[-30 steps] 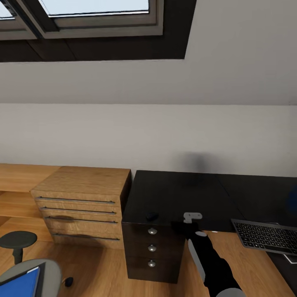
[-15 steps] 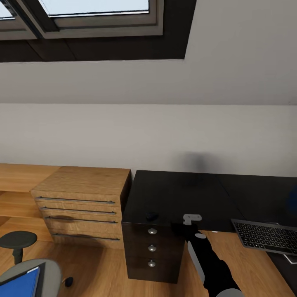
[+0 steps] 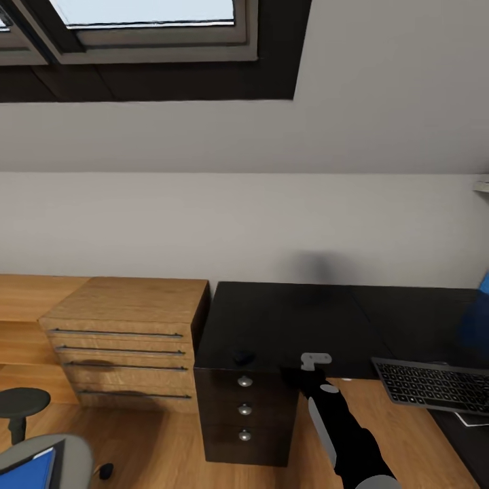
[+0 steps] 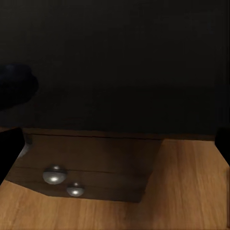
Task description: In the bedroom, organize the workspace by keeping the computer under the desk, ensuring the monitor is on the desk, placing the keyboard on the desk next to the monitor, placing the mouse on the desk next to the keyboard, moving the folder from the swivel chair onto the desk next to the mouse, stacking the notebook on top of the folder with the pen on top of the notebook, and positioning the swivel chair next to the desk.
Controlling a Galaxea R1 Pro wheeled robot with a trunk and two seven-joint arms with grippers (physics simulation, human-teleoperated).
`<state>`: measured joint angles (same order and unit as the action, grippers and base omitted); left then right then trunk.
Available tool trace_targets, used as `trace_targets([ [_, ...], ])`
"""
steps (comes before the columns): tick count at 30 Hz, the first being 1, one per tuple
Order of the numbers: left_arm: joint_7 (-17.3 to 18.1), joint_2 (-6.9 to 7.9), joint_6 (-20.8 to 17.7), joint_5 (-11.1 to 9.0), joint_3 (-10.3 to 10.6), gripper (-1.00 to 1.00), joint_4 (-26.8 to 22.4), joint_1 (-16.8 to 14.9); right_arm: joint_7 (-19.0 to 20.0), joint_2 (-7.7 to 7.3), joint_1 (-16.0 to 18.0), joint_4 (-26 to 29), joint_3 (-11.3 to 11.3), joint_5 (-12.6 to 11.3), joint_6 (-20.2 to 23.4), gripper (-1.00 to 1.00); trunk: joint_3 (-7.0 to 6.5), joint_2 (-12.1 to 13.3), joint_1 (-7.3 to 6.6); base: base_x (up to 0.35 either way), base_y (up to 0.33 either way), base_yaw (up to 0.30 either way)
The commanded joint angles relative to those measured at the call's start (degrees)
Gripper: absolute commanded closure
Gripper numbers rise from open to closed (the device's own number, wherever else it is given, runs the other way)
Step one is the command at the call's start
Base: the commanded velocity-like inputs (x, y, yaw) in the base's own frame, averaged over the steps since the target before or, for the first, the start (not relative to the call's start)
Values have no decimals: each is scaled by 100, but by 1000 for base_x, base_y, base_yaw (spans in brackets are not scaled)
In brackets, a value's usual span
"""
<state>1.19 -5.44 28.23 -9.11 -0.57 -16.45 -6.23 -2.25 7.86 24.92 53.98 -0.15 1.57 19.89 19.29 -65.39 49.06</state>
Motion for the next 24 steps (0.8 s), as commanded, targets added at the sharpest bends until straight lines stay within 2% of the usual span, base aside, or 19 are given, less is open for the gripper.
trace_targets([
  [1,13,-1,16,-29,-4,-100,2,-2,-15,3,4,7,-2,17,33,-100,2,-4,0,0,0,-185],
  [24,13,-1,16,-24,-4,-100,1,-1,-4,5,4,-31,-6,19,-5,-100,-120,-4,0,0,0,-189],
])
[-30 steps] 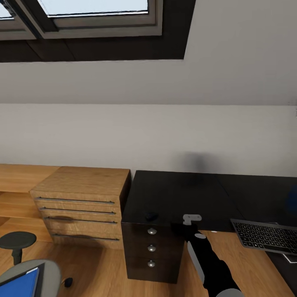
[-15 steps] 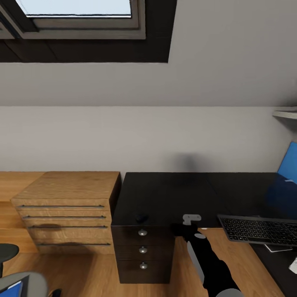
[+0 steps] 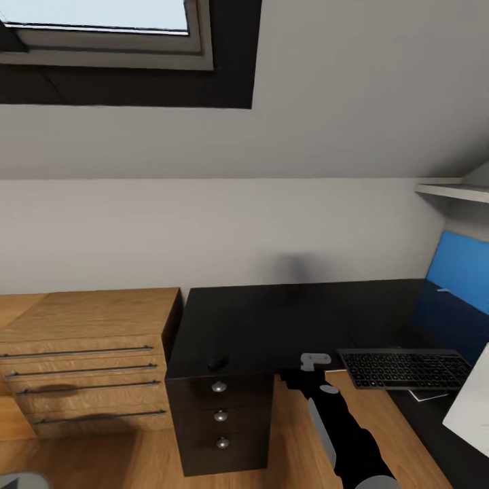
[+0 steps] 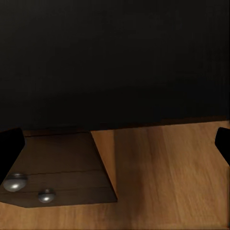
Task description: In the bedroom, organize the workspace by keeping the computer under the desk, ensuring the monitor is on the desk, placing the keyboard on the desk next to the monitor, placing the mouse on the desk next to the keyboard, moving the folder from the swivel chair onto the desk next to the mouse, stacking the notebook on top of the folder with the pen on top of the notebook, and positioning the swivel chair next to the desk.
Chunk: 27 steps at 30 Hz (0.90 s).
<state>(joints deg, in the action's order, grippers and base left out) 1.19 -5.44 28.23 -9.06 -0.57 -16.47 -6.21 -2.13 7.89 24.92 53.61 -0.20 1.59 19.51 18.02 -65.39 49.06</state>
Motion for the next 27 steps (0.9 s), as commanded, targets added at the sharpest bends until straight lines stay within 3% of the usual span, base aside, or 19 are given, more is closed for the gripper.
trace_targets([
  [1,13,-1,16,-28,-4,-100,2,-3,-16,2,4,-3,-3,17,21,-100,2,-4,0,0,0,-157],
  [10,8,-15,16,-31,-6,-100,-5,-3,-16,0,4,-48,-87,17,-46,-100,-20,-4,0,0,0,-59],
  [20,-24,-10,13,-34,-13,-100,-5,-4,-15,-5,4,-93,-127,17,-61,-100,158,-405,220,0,0,-4],
  [27,8,-11,16,-27,-10,-100,-5,-4,-15,-1,4,-272,-147,24,-364,-100,158,-405,220,0,0,0],
])
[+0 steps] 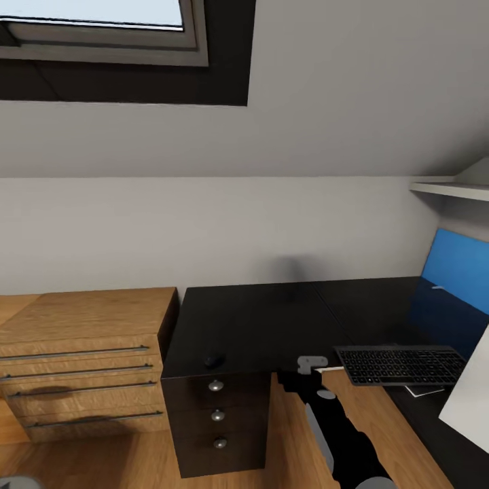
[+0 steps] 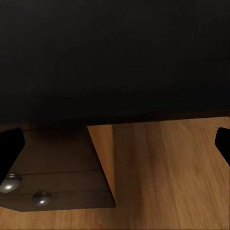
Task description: In the bedroom, organize the workspace by keeping the computer under the desk, ensuring the monitor is on the desk, placing the keyboard on the desk next to the monitor, placing the mouse on the desk next to the keyboard, moving the folder from the swivel chair onto the desk next to the mouse, stacking the notebook on top of the folder with the pen on top of the notebook, and positioning the swivel chair next to the desk.
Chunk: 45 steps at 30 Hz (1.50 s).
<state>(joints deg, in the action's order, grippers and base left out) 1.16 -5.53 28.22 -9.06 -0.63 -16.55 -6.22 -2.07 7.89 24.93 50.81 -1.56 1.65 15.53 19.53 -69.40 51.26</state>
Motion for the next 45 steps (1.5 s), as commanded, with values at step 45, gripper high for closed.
trace_targets([
  [45,-36,29,-36,-52,-43,-100,7,-4,-28,-1,3,-3541,-313,25,-3795,-100,7,-4,0,0,0,0],
])
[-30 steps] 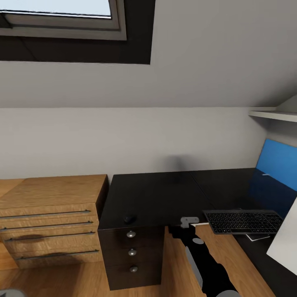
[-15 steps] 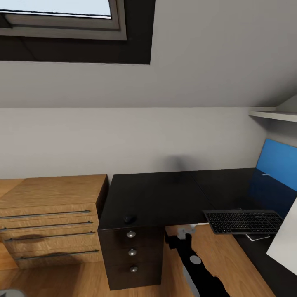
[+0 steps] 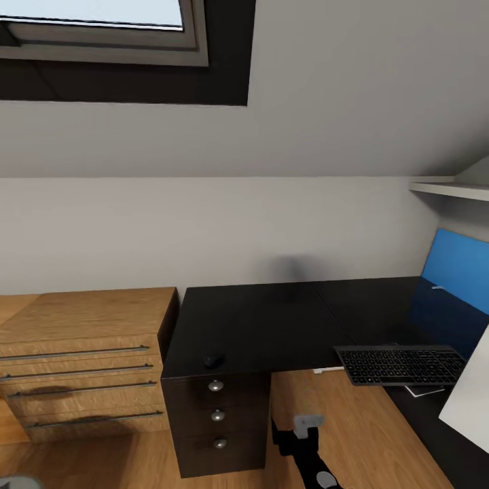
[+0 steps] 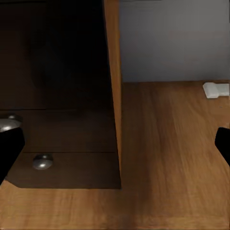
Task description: In the bedroom, organize the workspace by keeping the computer under the desk, ensuring the monitor is on the desk, placing the keyboard on the desk next to the monitor, placing the mouse on the desk next to the keyboard, moving the folder from the swivel chair onto the desk next to the mouse, stacking the notebook on top of the folder with the pen on top of the notebook, and positioning the swivel chair next to the desk.
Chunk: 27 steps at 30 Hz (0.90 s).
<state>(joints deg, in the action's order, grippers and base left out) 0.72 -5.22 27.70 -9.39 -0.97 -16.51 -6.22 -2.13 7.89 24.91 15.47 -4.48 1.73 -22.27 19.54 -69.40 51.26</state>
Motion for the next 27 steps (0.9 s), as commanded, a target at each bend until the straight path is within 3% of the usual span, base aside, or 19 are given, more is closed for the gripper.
trace_targets([
  [1,6,-1,16,-21,-8,-100,3,-3,-23,-3,5,-103,-17,17,-29,-100,6,-4,0,0,0,0],
  [12,1,3,24,-25,-8,-100,-1,-2,-31,-15,5,-1040,8,22,-600,-100,6,-4,0,0,0,0],
  [27,-1,3,25,-19,-8,-100,-1,-2,-33,-47,5,-1280,10,27,-775,-100,6,-4,0,0,0,0],
])
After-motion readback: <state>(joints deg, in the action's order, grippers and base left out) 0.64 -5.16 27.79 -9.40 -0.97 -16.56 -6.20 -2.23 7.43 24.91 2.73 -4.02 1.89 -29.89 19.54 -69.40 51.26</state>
